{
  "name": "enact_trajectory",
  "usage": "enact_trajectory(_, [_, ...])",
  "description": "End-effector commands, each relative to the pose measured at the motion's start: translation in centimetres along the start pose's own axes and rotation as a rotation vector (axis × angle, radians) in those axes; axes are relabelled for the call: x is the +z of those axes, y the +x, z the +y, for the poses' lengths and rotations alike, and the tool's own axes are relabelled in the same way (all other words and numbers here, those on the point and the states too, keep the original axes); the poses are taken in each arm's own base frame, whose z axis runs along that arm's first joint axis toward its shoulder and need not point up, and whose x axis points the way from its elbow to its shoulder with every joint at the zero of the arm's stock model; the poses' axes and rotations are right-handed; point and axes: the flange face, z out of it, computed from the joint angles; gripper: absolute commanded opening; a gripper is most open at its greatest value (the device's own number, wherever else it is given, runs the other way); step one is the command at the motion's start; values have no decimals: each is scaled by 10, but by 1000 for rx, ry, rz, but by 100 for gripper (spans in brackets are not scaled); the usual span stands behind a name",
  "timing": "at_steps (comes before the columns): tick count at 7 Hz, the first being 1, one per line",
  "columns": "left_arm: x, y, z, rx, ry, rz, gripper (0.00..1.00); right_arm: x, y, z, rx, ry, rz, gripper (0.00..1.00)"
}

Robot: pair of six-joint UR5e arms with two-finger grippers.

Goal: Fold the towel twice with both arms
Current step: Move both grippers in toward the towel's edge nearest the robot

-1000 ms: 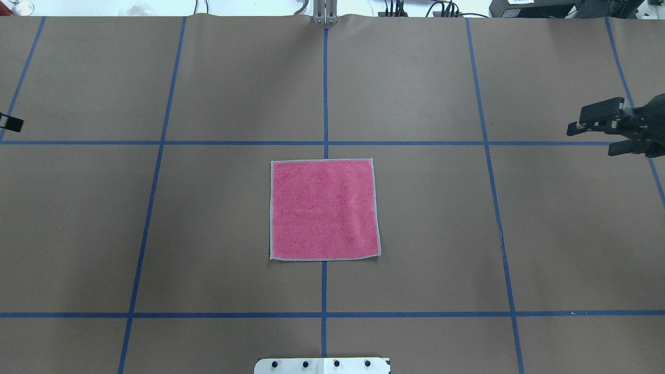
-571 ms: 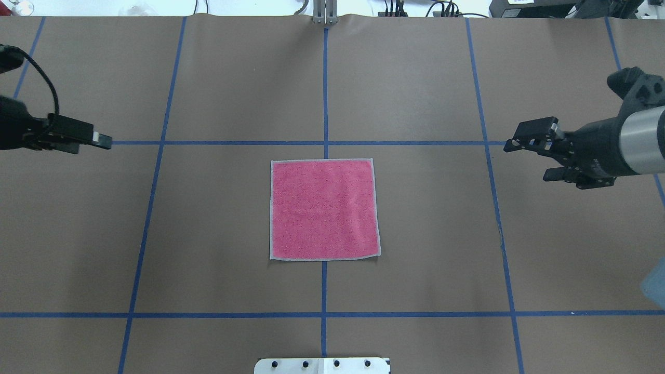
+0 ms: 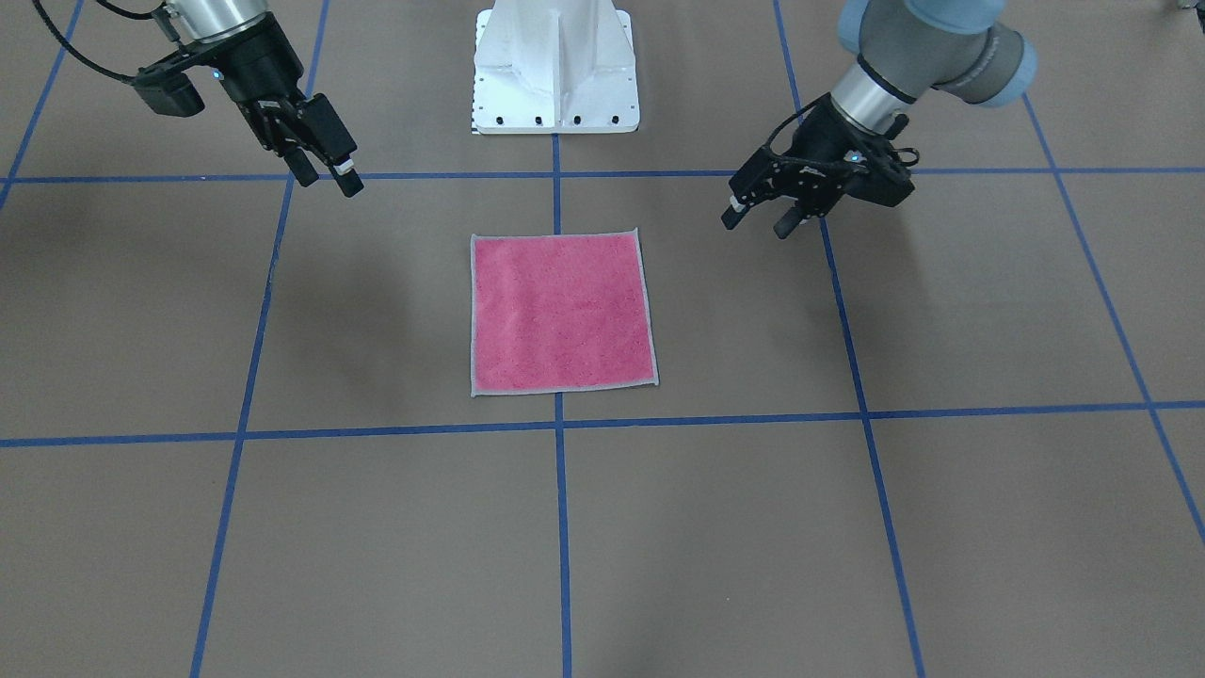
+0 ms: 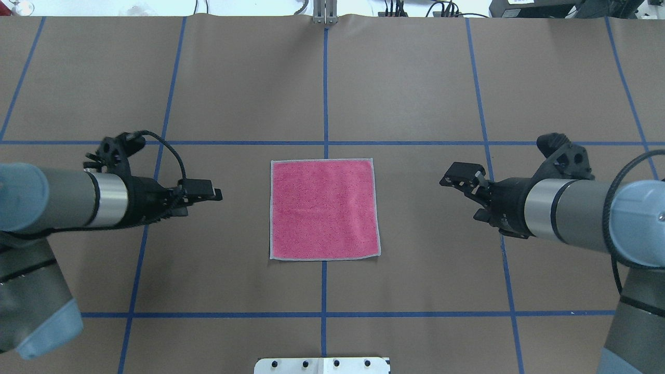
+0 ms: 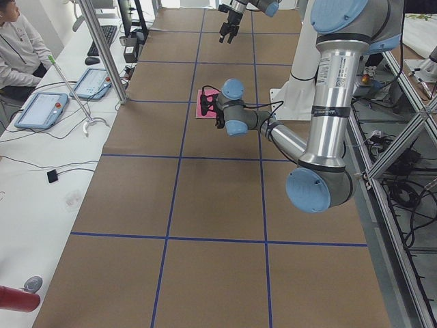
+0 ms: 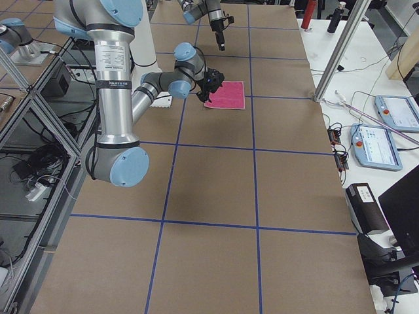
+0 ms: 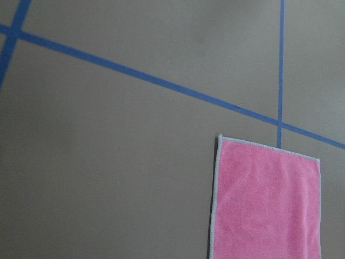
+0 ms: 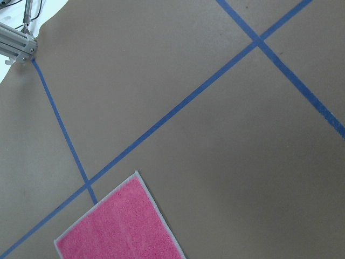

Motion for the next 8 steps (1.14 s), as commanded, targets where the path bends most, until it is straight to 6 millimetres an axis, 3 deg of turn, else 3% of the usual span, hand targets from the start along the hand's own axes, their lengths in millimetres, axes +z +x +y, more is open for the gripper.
enact_trajectory(1, [41, 23, 83, -68, -12, 27, 100, 16, 12, 47, -30, 31, -21, 100])
enact_trajectory(3, [68, 24, 128, -96, 8, 22, 100, 22, 11, 71, 13, 36, -81, 99])
enact_trajectory(4, [81, 41, 134, -99, 11, 37, 99, 38, 15, 76, 61, 41, -121, 98])
enact_trajectory(6, [104, 47, 136, -134, 13, 23, 94, 66, 27, 78, 102, 38, -160, 88])
enact_trajectory(7, [105, 47, 136, -136, 12, 23, 87, 73, 31, 78, 121, 31, -189, 80])
enact_trajectory(8, [105, 46, 135, -136, 15, 22, 83, 74, 32, 78, 121, 32, -188, 79])
